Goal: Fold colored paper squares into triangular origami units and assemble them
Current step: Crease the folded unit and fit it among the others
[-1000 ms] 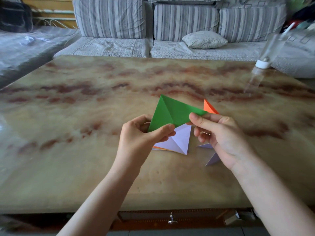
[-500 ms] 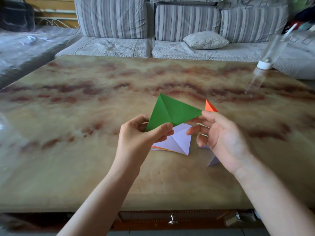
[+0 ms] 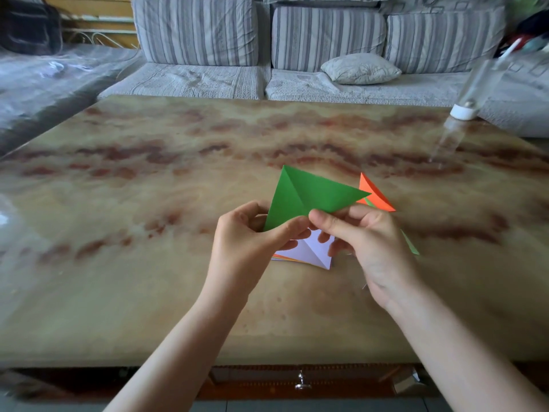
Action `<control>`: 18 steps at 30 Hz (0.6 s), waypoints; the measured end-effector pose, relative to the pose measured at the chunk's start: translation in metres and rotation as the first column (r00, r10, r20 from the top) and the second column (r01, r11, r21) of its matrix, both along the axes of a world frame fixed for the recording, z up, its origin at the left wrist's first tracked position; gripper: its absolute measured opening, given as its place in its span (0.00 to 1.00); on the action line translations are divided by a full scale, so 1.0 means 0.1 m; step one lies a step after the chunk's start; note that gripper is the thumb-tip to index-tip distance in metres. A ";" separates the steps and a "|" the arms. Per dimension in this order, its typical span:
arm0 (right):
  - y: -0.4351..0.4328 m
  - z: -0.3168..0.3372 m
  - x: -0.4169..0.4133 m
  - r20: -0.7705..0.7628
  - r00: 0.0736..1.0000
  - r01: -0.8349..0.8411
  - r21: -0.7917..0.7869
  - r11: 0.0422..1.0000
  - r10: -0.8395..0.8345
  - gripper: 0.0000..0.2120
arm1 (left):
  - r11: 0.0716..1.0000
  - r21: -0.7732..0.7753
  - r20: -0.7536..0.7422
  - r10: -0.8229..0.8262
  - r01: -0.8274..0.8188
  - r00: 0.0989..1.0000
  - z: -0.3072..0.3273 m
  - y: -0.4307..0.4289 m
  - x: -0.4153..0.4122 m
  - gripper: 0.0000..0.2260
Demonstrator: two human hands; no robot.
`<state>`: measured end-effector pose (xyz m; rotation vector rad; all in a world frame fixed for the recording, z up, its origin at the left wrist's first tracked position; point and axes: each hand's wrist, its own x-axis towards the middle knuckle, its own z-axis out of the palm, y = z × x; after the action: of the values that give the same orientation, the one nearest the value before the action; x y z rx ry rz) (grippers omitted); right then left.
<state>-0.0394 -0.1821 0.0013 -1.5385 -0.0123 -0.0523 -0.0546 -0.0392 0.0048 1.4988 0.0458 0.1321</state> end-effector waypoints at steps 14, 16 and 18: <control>-0.11 0.04 0.07 0.018 0.995 0.101 0.004 0.995 -0.101 0.07 | 1.000 -0.001 -0.019 0.013 -0.013 1.000 -0.02 0.08 0.02 0.05; -0.10 0.05 0.07 0.029 0.993 0.110 0.015 0.994 -0.110 0.06 | 1.000 0.013 -0.033 0.010 -0.010 0.999 -0.04 0.09 0.02 0.06; -0.16 0.08 0.10 0.027 0.990 0.138 0.091 0.986 -0.141 0.05 | 0.998 0.045 -0.033 0.037 -0.035 0.999 -0.06 0.15 0.03 0.05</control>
<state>-0.0290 -0.1983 0.0091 -1.4480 0.0708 -0.1876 -0.0517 -0.0238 -0.0009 1.5447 0.0973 0.1377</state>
